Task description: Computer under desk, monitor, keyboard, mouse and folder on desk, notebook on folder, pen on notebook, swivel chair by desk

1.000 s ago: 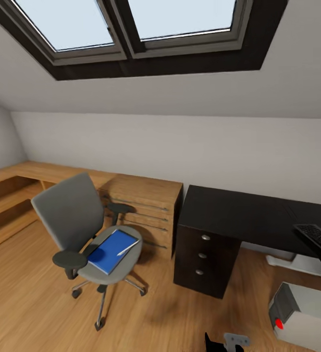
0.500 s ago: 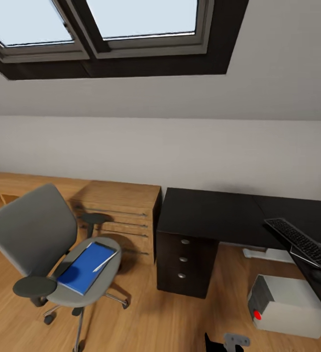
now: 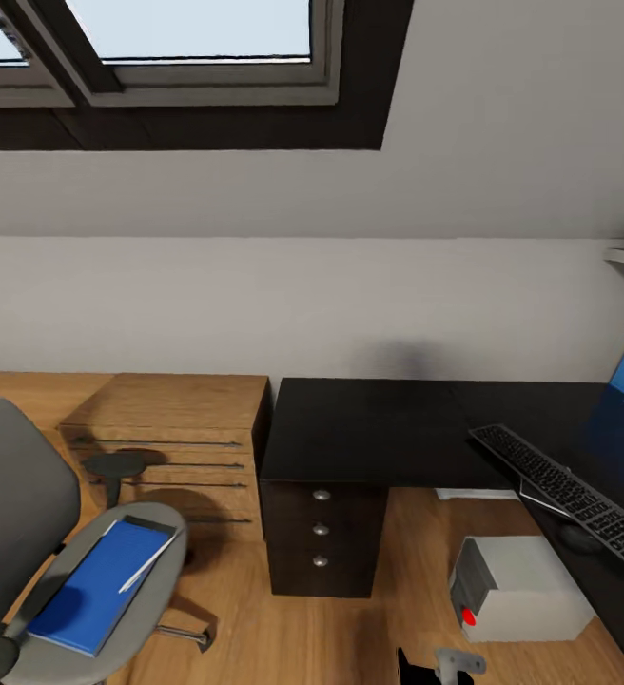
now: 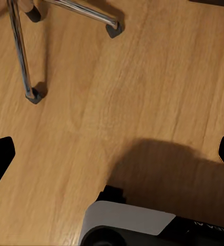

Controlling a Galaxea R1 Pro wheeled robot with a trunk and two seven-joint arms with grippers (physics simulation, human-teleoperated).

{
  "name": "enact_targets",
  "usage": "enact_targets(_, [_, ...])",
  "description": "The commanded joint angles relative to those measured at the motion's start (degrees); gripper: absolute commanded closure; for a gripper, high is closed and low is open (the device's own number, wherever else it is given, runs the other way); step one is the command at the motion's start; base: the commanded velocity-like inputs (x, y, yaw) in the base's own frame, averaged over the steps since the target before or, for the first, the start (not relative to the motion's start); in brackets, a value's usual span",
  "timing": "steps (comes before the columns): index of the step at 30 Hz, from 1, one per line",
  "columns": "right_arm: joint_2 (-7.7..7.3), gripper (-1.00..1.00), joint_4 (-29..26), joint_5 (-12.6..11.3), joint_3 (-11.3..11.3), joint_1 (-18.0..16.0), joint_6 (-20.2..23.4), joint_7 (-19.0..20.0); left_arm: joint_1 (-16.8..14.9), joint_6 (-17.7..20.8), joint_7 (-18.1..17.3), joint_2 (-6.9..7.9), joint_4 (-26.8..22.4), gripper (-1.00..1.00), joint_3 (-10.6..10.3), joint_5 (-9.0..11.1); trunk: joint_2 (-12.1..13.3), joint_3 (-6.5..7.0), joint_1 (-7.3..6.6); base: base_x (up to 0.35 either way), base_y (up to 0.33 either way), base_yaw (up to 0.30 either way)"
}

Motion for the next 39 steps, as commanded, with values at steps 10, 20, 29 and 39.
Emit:
enact_targets(10, [0.00,-1.00,0.1,0.3,-0.5,-0.1,-0.2,0.1,0.0,-0.3,0.2,-0.01,0.0,-1.00,-0.2,0.5,4.0,1.92,-2.19,0.027,0.000,-0.297])
enact_targets(20, [0.00,-1.00,0.1,0.3,-0.5,-0.1,-0.2,0.1,0.0,-0.5,0.2,-0.02,0.0,-1.00,-0.2,0.5,4.0,2.12,-2.19,0.002,0.000,-0.297])
enact_targets(29, [0.00,-1.00,0.1,0.3,-0.5,-0.1,-0.2,0.1,0.0,-0.6,0.2,-0.02,0.0,-1.00,-0.1,0.5,4.0,2.30,-2.19,0.000,0.020,-0.297])
enact_targets(39, [0.00,-1.00,0.1,0.3,-0.5,-0.1,-0.2,0.1,0.0,-0.6,0.2,-0.02,0.0,-1.00,-0.1,0.5,4.0,2.50,-2.19,0.000,0.257,-0.297])
